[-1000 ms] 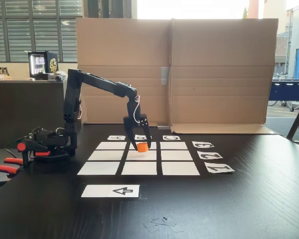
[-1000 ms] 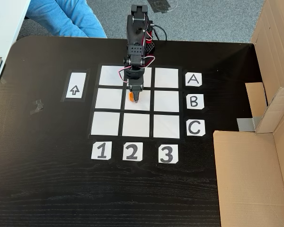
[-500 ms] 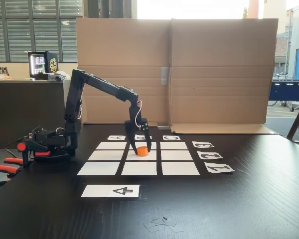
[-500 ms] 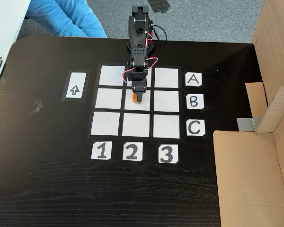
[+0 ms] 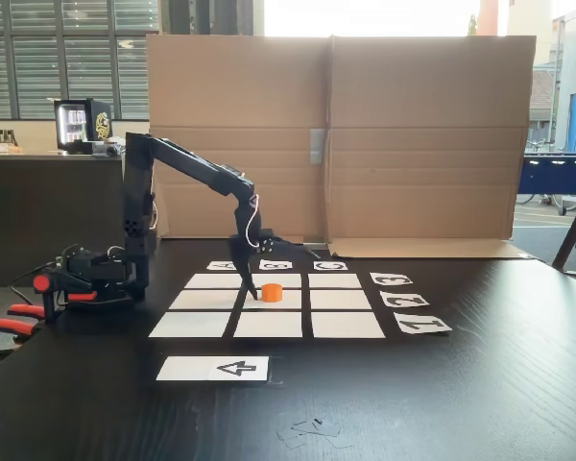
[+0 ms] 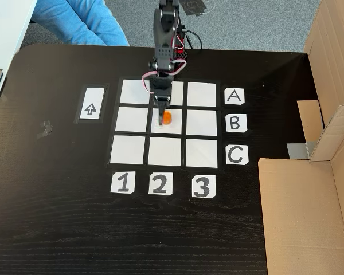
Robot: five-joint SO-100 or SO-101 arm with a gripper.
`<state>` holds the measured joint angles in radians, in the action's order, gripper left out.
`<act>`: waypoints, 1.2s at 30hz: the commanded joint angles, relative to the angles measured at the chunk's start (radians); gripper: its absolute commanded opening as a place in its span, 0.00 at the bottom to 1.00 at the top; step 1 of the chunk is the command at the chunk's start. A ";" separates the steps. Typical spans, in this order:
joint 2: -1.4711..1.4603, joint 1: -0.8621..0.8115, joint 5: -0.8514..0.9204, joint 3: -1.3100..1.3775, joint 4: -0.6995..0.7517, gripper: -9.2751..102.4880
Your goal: Pick up the round, orange token and place it in the grid on square B2.
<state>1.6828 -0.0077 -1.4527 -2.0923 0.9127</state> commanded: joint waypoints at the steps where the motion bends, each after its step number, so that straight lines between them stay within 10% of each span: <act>1: 0.242 -0.046 0.038 -0.130 -0.083 0.75; 12: 1.009 -0.523 0.046 -0.543 -0.345 0.59; 19: 1.394 -0.985 -0.067 -0.675 -0.308 0.08; 27: 1.571 -1.534 -0.080 -0.885 -0.270 0.07; 36: 1.651 -1.723 -0.034 -0.934 -0.114 0.07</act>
<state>3.3165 -1.7104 -1.4803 -3.0281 0.7885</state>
